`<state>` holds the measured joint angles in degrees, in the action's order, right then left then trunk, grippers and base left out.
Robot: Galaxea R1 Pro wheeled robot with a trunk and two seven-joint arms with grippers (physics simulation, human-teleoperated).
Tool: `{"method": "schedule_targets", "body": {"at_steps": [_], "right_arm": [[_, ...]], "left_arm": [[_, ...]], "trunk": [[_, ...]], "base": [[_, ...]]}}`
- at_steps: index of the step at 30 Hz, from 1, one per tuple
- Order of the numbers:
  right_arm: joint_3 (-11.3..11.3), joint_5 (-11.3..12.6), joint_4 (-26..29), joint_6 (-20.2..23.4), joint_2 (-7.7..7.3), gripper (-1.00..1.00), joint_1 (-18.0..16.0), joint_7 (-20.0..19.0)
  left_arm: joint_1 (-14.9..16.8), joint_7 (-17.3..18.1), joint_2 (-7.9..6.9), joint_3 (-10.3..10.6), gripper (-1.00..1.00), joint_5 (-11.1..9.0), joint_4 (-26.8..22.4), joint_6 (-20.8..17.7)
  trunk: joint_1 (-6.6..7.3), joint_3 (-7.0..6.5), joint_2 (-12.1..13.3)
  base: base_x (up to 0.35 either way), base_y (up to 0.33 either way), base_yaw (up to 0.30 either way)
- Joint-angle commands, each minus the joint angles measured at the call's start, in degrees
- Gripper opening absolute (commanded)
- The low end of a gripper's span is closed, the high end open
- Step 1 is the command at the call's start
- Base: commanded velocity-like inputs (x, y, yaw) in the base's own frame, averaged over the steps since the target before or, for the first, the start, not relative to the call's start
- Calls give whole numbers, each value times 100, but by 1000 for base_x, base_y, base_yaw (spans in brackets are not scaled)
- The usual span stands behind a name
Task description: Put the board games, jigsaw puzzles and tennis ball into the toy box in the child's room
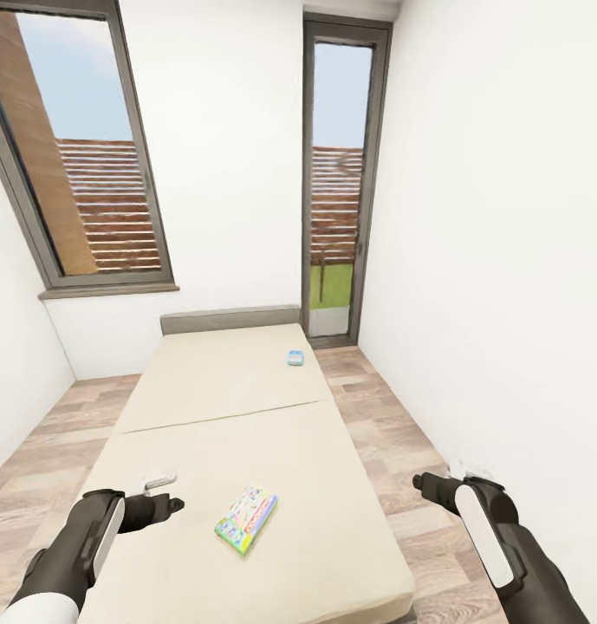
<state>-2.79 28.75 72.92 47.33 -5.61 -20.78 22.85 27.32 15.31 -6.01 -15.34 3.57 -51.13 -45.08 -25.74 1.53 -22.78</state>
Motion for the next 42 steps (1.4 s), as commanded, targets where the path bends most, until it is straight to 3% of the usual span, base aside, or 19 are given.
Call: {"method": "schedule_targets", "body": {"at_steps": [1,19,42], "right_arm": [[12,60,20,14,-2,100,-5,52],[66,60,108,22,-2,100,-5,53],[77,55,110,25,-2,100,-5,71]], "left_arm": [[5,42,3,-13,100,39,-5,-24],[4,35,4,-22,100,39,-3,-23],[6,33,11,-16,100,33,-3,-20]], "trunk": [[-4,14,-14],[-4,108,-14],[-4,223,-14]], "base": [[53,-28,5],[77,-64,35],[31,3,224]]}}
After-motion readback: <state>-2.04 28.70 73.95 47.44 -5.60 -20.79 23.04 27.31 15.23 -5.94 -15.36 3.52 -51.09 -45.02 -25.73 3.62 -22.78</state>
